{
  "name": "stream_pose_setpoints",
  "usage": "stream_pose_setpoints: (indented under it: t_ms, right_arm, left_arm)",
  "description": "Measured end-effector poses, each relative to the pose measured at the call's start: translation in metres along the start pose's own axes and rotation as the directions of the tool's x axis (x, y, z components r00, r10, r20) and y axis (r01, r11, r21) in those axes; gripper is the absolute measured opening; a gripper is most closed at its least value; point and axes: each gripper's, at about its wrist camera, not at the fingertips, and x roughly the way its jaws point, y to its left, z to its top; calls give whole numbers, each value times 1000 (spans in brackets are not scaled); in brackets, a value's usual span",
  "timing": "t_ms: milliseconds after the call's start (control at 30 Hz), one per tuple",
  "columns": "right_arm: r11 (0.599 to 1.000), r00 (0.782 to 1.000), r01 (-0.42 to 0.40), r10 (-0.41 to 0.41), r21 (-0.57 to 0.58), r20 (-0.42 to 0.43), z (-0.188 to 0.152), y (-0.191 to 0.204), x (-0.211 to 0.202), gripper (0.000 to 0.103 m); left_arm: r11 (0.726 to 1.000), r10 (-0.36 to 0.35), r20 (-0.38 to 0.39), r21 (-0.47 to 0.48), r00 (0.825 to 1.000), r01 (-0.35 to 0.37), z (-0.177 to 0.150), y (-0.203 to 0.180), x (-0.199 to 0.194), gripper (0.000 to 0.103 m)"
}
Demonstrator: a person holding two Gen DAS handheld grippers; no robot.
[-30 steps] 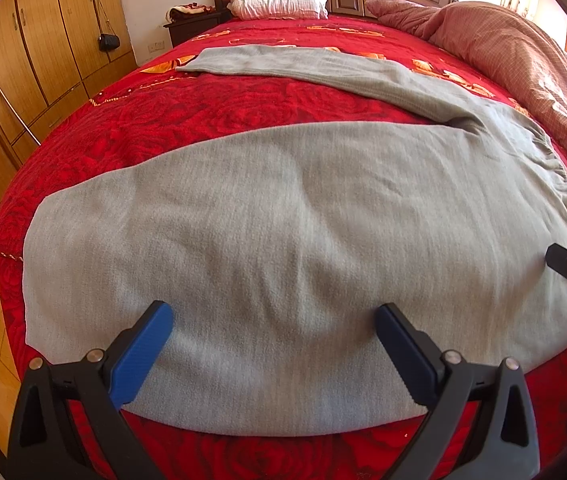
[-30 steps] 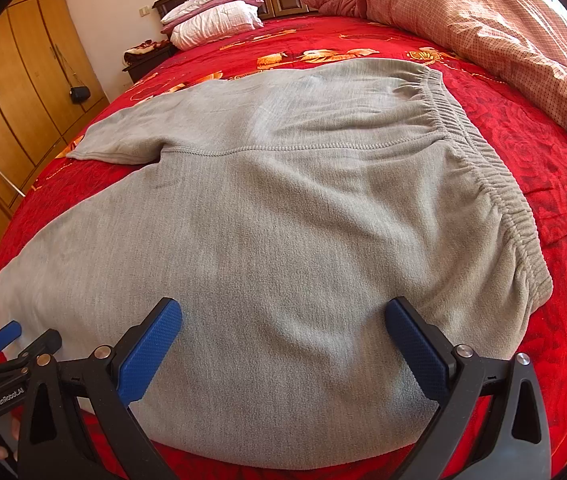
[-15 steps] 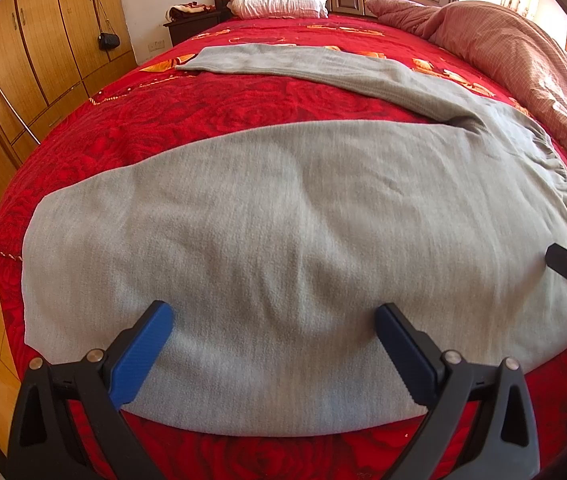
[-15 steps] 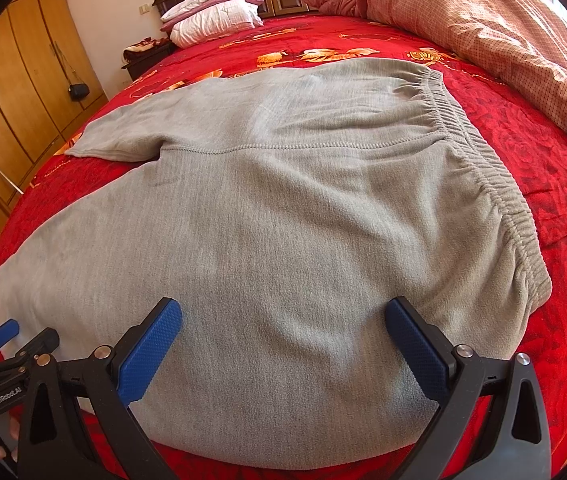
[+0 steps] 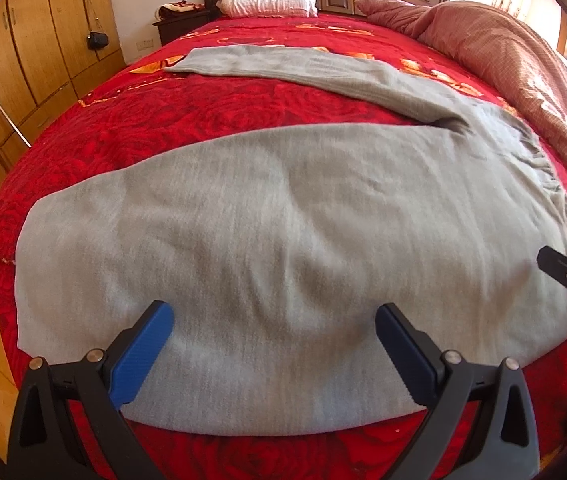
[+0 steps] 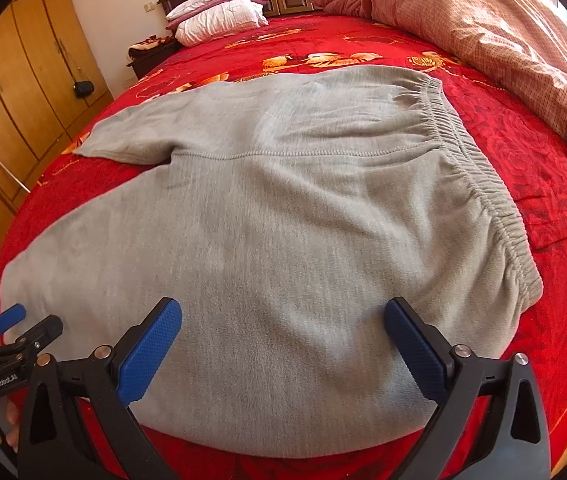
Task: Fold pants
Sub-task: 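Close the right gripper on the waistband while the left gripper approaches it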
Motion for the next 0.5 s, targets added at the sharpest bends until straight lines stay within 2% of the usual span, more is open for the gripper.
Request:
stream_pose_setpoints:
  t_ms: [233, 500]
  right_arm:
    - [999, 1000, -25, 25, 46, -4, 17, -9, -11, 103]
    - [997, 1000, -21, 19, 73, 19, 45, -26, -18, 103]
  left_arm:
    - [996, -21, 19, 83, 1000, 20, 22, -9, -16, 103]
    - [989, -50, 7, 139, 999, 49, 59, -26, -12, 103]
